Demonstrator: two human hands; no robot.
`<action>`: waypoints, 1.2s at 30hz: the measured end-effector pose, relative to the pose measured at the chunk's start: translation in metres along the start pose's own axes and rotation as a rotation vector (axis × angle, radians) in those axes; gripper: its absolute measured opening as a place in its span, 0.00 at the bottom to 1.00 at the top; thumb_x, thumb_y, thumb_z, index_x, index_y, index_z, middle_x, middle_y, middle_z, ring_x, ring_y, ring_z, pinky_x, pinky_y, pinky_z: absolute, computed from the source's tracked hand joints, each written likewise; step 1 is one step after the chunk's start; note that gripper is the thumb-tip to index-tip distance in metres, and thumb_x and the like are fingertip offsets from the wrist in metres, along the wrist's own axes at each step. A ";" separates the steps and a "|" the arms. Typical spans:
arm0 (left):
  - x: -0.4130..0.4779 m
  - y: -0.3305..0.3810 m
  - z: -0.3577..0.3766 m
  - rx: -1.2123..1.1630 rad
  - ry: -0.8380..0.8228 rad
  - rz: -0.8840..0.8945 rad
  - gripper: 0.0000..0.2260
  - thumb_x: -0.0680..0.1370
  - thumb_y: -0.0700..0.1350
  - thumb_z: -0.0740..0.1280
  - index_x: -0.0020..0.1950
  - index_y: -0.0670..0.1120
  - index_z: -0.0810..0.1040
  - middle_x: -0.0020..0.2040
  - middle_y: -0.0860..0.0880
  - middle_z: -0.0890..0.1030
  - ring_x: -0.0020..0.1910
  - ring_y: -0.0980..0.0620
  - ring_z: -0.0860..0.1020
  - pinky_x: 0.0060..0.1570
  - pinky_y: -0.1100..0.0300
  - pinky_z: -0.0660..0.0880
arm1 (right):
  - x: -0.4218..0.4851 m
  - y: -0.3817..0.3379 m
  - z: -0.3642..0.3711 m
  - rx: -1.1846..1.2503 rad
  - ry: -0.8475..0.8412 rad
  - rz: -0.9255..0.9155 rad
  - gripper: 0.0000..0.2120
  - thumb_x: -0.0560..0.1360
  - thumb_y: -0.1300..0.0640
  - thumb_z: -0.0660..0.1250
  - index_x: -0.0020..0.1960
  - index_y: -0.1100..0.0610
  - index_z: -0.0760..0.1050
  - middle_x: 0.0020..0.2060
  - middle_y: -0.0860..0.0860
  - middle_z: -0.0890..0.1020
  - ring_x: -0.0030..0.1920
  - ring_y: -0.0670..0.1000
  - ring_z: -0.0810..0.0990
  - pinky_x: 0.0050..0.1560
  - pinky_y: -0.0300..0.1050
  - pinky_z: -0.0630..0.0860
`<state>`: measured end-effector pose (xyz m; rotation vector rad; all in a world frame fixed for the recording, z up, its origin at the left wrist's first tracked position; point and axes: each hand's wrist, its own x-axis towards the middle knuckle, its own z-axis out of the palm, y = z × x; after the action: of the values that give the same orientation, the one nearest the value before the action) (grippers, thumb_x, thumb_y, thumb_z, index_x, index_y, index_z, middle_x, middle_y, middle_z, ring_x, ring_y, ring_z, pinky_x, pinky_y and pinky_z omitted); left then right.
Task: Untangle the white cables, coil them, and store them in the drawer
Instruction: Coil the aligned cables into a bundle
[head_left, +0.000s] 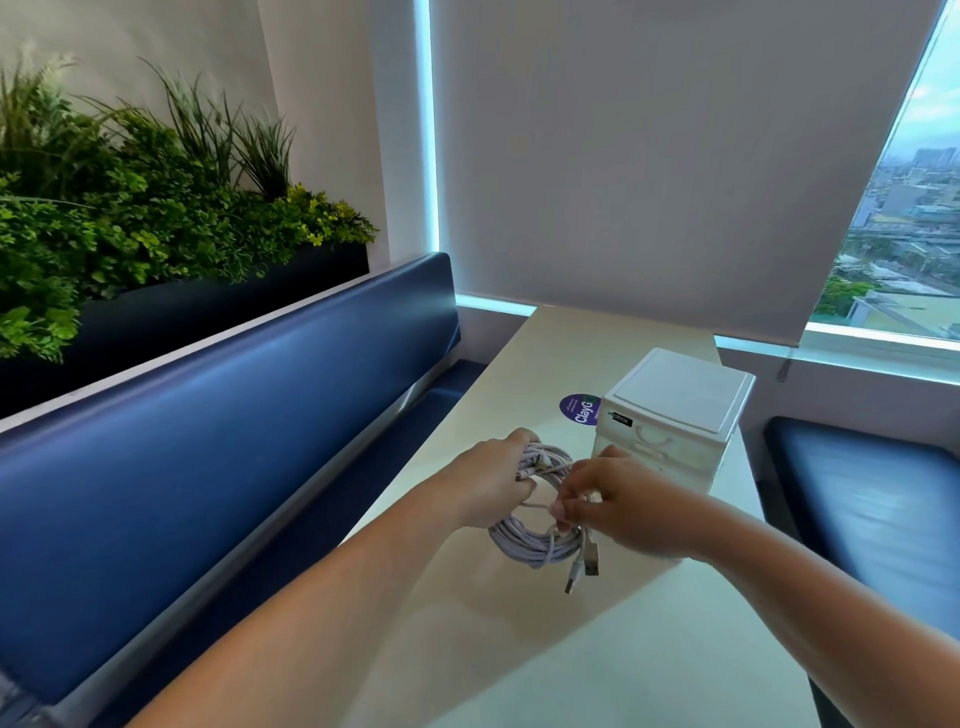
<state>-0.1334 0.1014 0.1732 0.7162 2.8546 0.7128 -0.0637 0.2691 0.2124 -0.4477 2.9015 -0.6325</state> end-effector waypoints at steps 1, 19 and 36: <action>0.001 -0.001 0.000 0.023 0.013 -0.003 0.20 0.80 0.46 0.62 0.72 0.51 0.63 0.60 0.44 0.79 0.53 0.44 0.77 0.53 0.49 0.76 | -0.002 -0.003 0.000 -0.032 0.016 -0.016 0.11 0.78 0.44 0.62 0.38 0.42 0.76 0.40 0.44 0.76 0.49 0.41 0.68 0.57 0.47 0.70; -0.024 -0.002 -0.017 -0.595 -0.276 -0.091 0.13 0.78 0.50 0.61 0.61 0.48 0.74 0.45 0.51 0.75 0.40 0.55 0.72 0.39 0.64 0.71 | 0.002 0.017 -0.049 -0.253 0.235 -0.121 0.13 0.79 0.46 0.58 0.40 0.49 0.75 0.27 0.45 0.73 0.28 0.42 0.69 0.37 0.43 0.68; -0.039 0.023 -0.024 -0.612 -0.431 -0.047 0.15 0.85 0.54 0.51 0.68 0.54 0.69 0.54 0.52 0.75 0.42 0.57 0.72 0.43 0.65 0.71 | 0.012 0.004 -0.073 -0.307 0.329 -0.313 0.13 0.78 0.44 0.58 0.41 0.47 0.77 0.29 0.38 0.74 0.34 0.36 0.73 0.33 0.33 0.62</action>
<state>-0.0944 0.0903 0.2051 0.6047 2.0936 1.1760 -0.0900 0.2964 0.2756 -0.9312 3.2884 -0.3155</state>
